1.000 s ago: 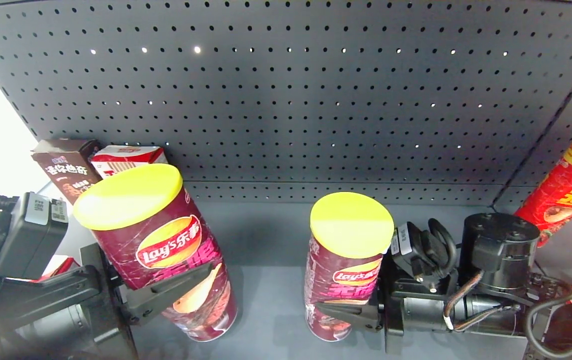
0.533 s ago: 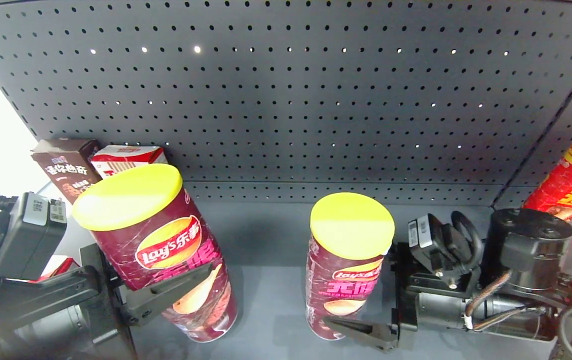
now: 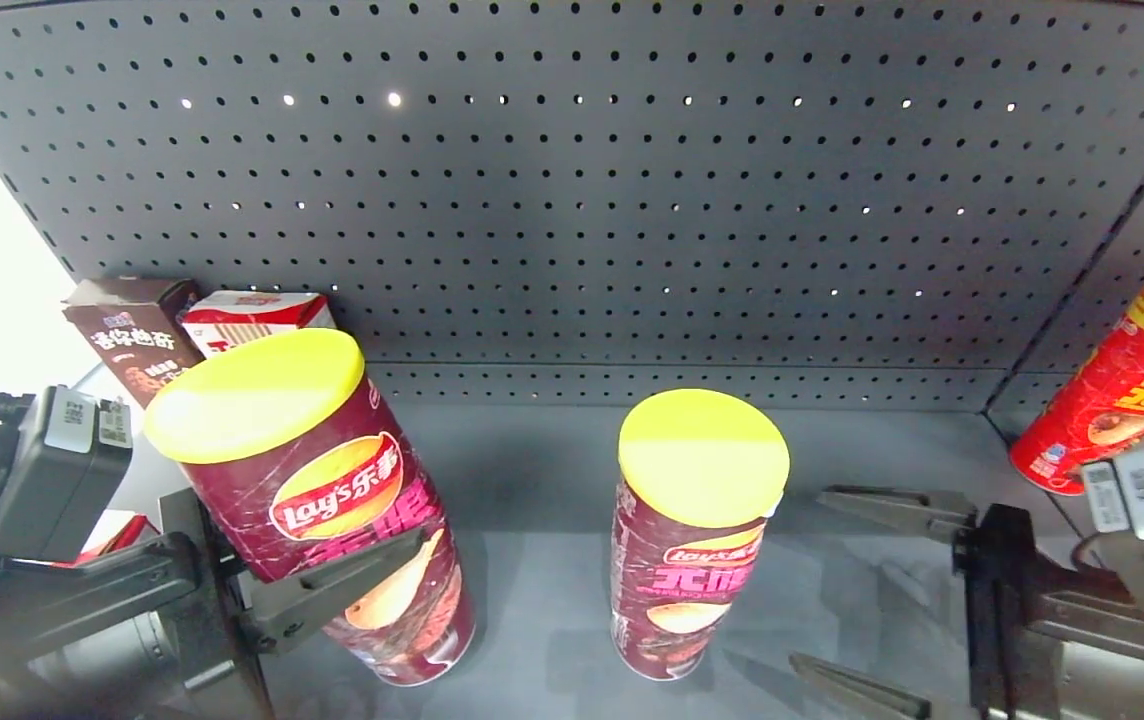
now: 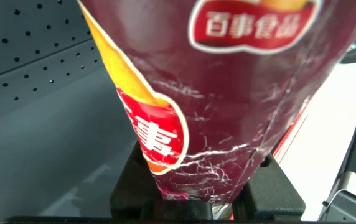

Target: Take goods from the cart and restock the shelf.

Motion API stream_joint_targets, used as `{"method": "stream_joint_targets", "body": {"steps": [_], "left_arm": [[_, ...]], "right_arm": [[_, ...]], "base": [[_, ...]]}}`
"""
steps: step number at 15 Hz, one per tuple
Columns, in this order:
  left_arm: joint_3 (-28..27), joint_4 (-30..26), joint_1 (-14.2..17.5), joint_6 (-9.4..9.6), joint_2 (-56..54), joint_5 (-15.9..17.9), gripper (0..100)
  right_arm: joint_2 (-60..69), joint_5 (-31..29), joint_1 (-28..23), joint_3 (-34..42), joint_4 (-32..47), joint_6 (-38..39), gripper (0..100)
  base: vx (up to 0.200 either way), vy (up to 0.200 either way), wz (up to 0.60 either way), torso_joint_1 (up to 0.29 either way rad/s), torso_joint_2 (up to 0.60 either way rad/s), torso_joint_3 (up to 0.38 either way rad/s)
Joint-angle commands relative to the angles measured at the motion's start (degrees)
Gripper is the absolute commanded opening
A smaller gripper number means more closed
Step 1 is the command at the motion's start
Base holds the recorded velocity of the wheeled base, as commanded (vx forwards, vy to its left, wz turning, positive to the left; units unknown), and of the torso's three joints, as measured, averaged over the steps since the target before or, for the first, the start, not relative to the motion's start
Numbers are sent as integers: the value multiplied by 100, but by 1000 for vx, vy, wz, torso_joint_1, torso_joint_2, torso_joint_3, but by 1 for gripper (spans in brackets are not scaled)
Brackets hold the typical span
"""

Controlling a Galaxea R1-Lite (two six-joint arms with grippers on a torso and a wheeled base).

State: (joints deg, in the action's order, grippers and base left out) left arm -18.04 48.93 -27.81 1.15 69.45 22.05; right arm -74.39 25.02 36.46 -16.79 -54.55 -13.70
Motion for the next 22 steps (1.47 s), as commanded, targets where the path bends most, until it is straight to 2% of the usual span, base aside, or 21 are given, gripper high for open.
{"method": "stream_joint_targets", "body": {"steps": [1, 3, 4, 6, 9, 10, 12, 16, 19, 20, 21, 22], "left_arm": [[2, 2, -5, 0, -10, 1, 0], [2, 2, -5, 8, -10, 10, 0], [11, 2, -5, 8, -10, 10, 0], [117, 2, -5, 8, -19, 10, 0], [240, 2, -5, 8, -125, 10, 0], [249, 2, -5, 8, -133, 10, 0], [240, 2, 3, 8, -204, 10, 0], [187, 2, -5, 8, -204, 10, 0], [152, 11, -49, 17, -195, 10, 0], [134, 11, -49, 17, -186, 18, 0], [134, 11, -49, 17, -195, 18, 0], [125, 11, -49, 17, -195, 18, 0]], "right_arm": [[1330, -58, -271, 422, 569, -1, 100], [2701, -603, -306, 431, 2072, 8, 100], [2868, -682, -306, 439, 2247, 8, 100], [4442, -1104, -315, 518, 3829, 272, 100], [6103, -1658, -333, 624, 5499, 342, 100], [6393, -1754, -359, 650, 5780, 386, 100], [7439, -1983, -658, 782, 6791, 790, 100], [7439, -2396, -658, 984, 6607, 1142, 100], [7439, -2651, -166, 984, 6589, 1159, 100], [7439, -2712, -166, 984, 6598, 1177, 100], [7439, -3275, -175, 1002, 6572, 1168, 100], [7439, -3477, -175, 1011, 6545, 1168, 100]], "base": [[0, 0, 0, 0, 0, 0], [0, 0, 0, 0, 0, 0], [0, 0, 0, 0, 0, 0], [0, 0, 0, 0, 0, 0], [0, 0, 0, 0, 0, 0], [0, 0, 0, 0, 0, 0], [0, 0, 0, 0, 0, 0], [0, 0, 0, 0, 0, 0], [0, 0, 0, 0, 0, 0], [0, 0, 0, 0, 0, 0], [0, 0, 0, 0, 0, 0], [0, 0, 0, 0, 0, 0]]}}
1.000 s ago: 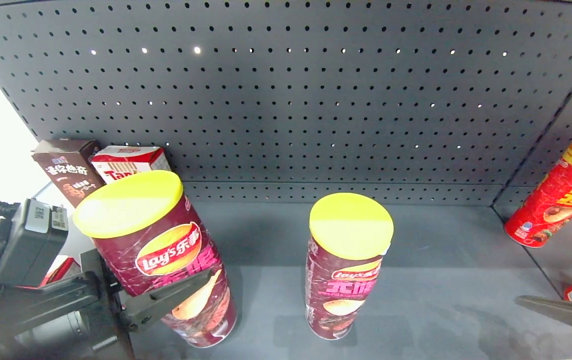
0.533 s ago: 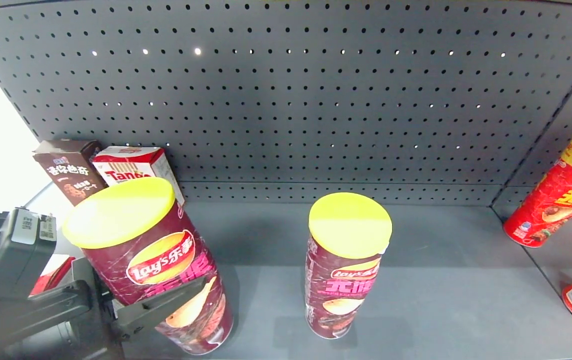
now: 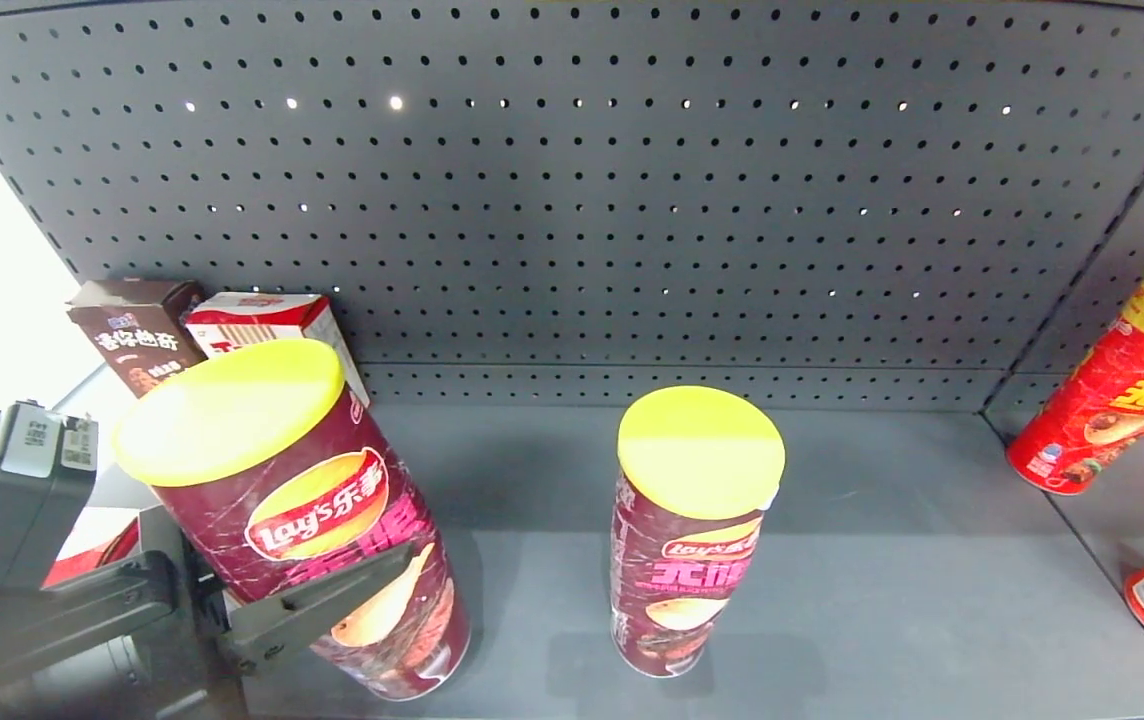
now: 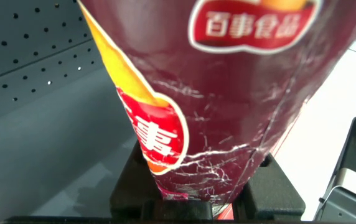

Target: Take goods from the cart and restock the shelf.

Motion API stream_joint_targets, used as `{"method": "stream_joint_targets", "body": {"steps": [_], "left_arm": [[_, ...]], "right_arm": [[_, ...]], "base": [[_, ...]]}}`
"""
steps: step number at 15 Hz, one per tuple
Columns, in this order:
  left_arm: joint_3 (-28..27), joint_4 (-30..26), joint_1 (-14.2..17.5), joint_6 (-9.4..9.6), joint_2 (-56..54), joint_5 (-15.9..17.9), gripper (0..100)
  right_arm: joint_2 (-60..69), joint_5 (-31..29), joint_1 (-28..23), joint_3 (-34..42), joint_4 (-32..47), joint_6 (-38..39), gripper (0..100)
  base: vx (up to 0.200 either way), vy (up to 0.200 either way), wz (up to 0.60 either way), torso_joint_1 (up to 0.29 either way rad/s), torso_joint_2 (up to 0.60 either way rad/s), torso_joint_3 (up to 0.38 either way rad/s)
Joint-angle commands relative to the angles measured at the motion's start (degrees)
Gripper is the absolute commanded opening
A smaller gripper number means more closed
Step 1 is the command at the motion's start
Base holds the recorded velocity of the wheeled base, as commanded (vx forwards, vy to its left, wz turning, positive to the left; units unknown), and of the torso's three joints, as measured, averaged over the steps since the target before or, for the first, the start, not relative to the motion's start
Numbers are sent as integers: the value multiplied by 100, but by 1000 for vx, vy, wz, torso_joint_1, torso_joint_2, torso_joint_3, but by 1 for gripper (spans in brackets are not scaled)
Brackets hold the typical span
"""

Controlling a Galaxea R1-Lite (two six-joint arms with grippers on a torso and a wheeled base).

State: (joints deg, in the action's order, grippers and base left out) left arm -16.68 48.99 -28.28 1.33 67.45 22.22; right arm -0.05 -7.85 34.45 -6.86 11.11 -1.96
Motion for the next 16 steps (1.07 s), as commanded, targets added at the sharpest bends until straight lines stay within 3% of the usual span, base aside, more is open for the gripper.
{"method": "stream_joint_targets", "body": {"steps": [1, 5, 9, 11, 12, 16], "left_arm": [[-11, 5, -11, -1, 5, 1, 0], [7, 5, -11, -1, 5, 1, 0], [24, 5, -28, 8, -4, 1, 0], [33, 5, -28, 8, -4, 19, 0], [50, 5, -28, 8, -4, 28, 0], [42, 5, -37, 8, -4, 72, 0]], "right_arm": [[5, -252, 18, 80, -135, -23, 100], [5, 20, 141, 124, -320, -990, 100], [5, 143, 238, 141, -355, -946, 100], [5, 662, 563, 502, -1093, -850, 100], [5, 671, 782, 669, -1532, -771, 100], [5, 275, 765, 660, -1462, -454, 100]], "base": [[0, 0, 0, 0, 0, 0], [0, 0, 0, 0, 0, 0], [0, 0, 0, 0, 0, 0], [0, 0, 0, 0, 0, 0], [0, 0, 0, 0, 0, 0], [0, 0, 0, 0, 0, 0]]}}
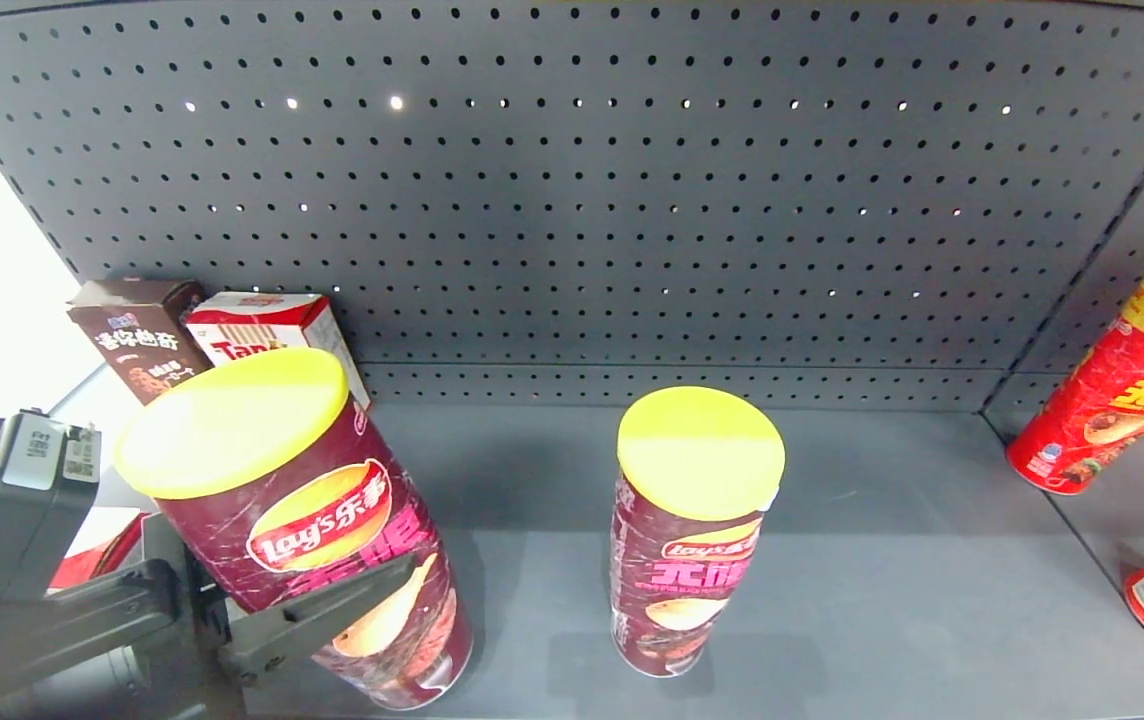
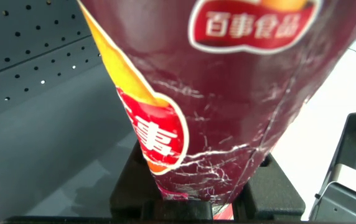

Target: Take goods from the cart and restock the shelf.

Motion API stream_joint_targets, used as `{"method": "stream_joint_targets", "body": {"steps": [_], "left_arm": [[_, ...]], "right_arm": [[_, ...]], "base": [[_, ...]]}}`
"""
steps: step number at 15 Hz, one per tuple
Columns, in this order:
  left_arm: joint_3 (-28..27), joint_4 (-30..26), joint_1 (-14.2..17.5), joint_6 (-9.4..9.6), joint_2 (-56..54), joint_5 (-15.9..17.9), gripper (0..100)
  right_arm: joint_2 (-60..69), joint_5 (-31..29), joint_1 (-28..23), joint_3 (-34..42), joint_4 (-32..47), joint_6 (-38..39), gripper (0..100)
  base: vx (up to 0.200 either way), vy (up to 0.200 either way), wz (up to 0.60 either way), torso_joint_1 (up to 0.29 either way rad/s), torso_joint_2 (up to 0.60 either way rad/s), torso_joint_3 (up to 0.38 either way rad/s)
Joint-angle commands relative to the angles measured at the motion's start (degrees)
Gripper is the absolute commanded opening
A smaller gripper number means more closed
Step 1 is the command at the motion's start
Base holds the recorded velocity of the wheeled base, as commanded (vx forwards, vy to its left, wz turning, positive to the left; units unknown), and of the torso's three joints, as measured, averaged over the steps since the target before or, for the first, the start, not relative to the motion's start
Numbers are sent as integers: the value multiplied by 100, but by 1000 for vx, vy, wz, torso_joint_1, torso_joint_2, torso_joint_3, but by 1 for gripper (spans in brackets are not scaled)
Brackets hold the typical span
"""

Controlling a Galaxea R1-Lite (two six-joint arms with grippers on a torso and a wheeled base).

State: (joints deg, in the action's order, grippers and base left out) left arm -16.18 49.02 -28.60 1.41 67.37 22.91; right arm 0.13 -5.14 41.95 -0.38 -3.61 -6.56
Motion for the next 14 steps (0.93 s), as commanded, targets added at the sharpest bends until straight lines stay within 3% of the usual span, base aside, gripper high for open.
{"method": "stream_joint_targets", "body": {"steps": [1, 2, 3, 4, 6, 9, 10, 12, 14], "left_arm": [[-17, 2, -5, -1, 5, 3, 0], [9, 2, -5, -1, 5, 3, 0], [9, 2, -5, -1, 5, 3, 0], [1, 2, -14, -1, 5, 3, 0], [18, 2, -14, -1, 5, 3, 0], [9, 2, -14, -1, 5, 21, 0], [9, 2, -14, -1, 5, 56, 0], [18, 2, -14, -1, 5, 65, 0], [9, 2, -23, -1, 5, 65, 0]], "right_arm": [[-13, 470, 112, 20, 9, 85, 100], [-13, 1130, 200, 3, 53, 76, 100], [-13, 1297, 200, -50, 203, 111, 100], [-13, 1015, 33, -147, 466, 322, 100], [-13, 40, -952, -182, 519, 726, 100], [-13, -268, -1242, -173, 528, 717, 100], [-374, -206, -2191, -173, 528, 709, 100], [-752, -171, -2718, -173, 528, 709, 100], [-637, -233, -3632, -164, 501, 665, 100]], "base": [[0, 0, 0, 0, 0, 0], [0, 0, 0, 0, 0, 0], [0, 0, 0, 0, 0, 0], [0, 0, 0, 0, 0, 0], [0, 0, 0, 0, 0, 0], [0, 0, 0, 0, 0, 0], [0, 0, 0, 0, 0, 0], [0, 0, 0, 0, 0, 0], [0, 0, 0, 0, 0, 0]]}}
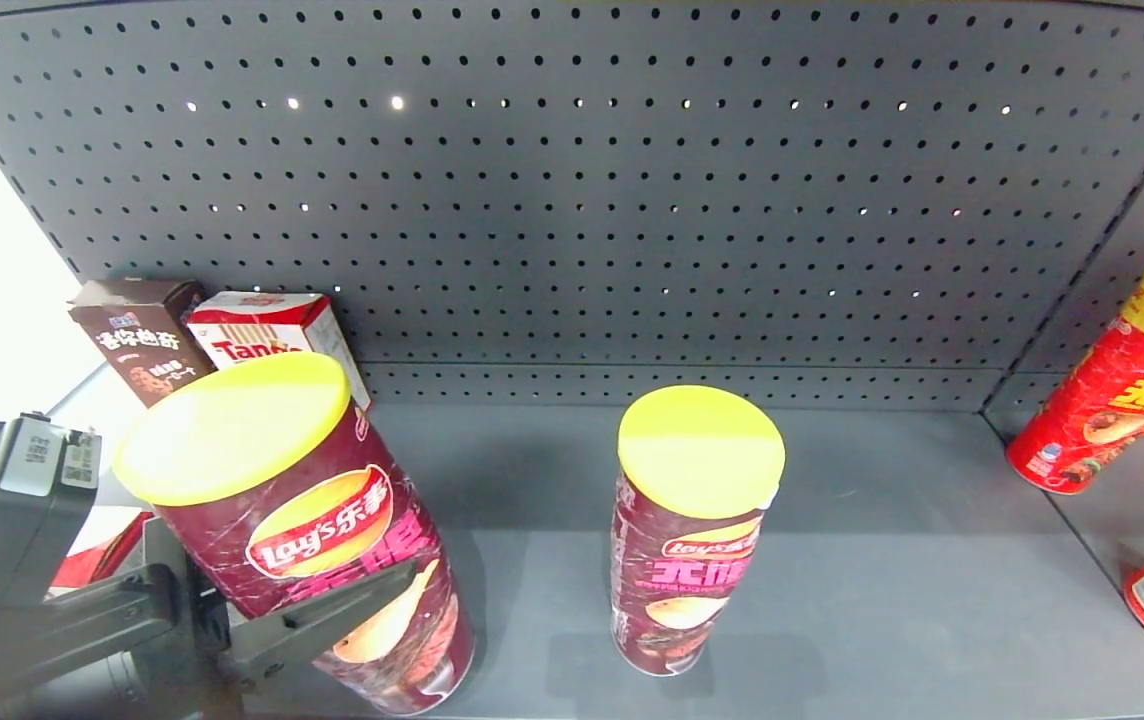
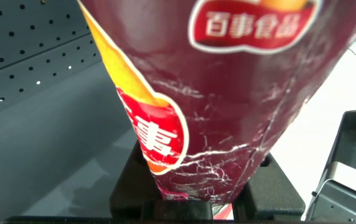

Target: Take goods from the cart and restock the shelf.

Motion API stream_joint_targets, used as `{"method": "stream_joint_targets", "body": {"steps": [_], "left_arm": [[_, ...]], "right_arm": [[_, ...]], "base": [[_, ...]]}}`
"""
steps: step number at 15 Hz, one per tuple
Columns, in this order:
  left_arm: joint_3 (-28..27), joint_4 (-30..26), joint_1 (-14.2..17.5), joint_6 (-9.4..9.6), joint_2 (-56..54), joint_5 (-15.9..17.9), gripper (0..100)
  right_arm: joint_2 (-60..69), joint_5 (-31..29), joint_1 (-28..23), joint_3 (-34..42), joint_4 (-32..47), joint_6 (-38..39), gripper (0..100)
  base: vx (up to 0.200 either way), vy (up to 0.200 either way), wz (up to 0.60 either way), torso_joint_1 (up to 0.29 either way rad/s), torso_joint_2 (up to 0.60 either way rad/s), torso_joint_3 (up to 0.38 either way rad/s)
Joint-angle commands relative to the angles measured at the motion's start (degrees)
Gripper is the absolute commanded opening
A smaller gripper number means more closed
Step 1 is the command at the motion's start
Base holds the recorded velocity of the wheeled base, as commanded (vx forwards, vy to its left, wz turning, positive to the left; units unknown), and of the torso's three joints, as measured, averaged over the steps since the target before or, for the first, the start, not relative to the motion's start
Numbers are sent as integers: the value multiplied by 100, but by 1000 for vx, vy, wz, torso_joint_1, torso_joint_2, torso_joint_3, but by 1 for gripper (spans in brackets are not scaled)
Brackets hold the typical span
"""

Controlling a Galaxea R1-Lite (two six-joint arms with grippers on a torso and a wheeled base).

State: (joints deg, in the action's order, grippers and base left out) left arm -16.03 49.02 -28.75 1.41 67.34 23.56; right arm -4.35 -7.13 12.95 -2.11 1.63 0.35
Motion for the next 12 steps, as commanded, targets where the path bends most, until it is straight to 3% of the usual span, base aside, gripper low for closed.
{"method": "stream_joint_targets", "body": {"steps": [1, 2, 3, 4, 5, 8, 12], "left_arm": [[3, 2, -17, -1, 7, -1, 0], [3, 2, -17, -1, 7, -1, 0], [-5, 2, -17, -1, 7, -1, 0], [-5, 2, -61, -1, 7, -1, 0], [-14, 2, -87, -1, 7, -1, 0], [-32, 2, -87, -1, 7, -1, 0], [-14, 2, -96, -1, -2, -1, 0]], "right_arm": [[-154, -166, -978, 18, -49, -27, 100], [-39, -157, -1128, 18, -49, -35, 100], [40, 274, -1163, 18, -40, -53, 100], [66, 1170, -1180, 35, -58, -158, 100], [145, 1539, -1216, 61, -111, -308, 100], [374, 36, -1321, 211, -137, -35, 100], [374, 221, -1312, 202, -137, -71, 100]], "base": [[0, 0, 0, 0, 0, 0], [0, 0, 0, 0, 0, 0], [0, 0, 0, 0, 0, 0], [0, 0, 0, 0, 0, 0], [0, 0, 0, 0, 0, 0], [0, 0, 0, 0, 0, 0], [0, 0, 0, 0, 0, 0]]}}
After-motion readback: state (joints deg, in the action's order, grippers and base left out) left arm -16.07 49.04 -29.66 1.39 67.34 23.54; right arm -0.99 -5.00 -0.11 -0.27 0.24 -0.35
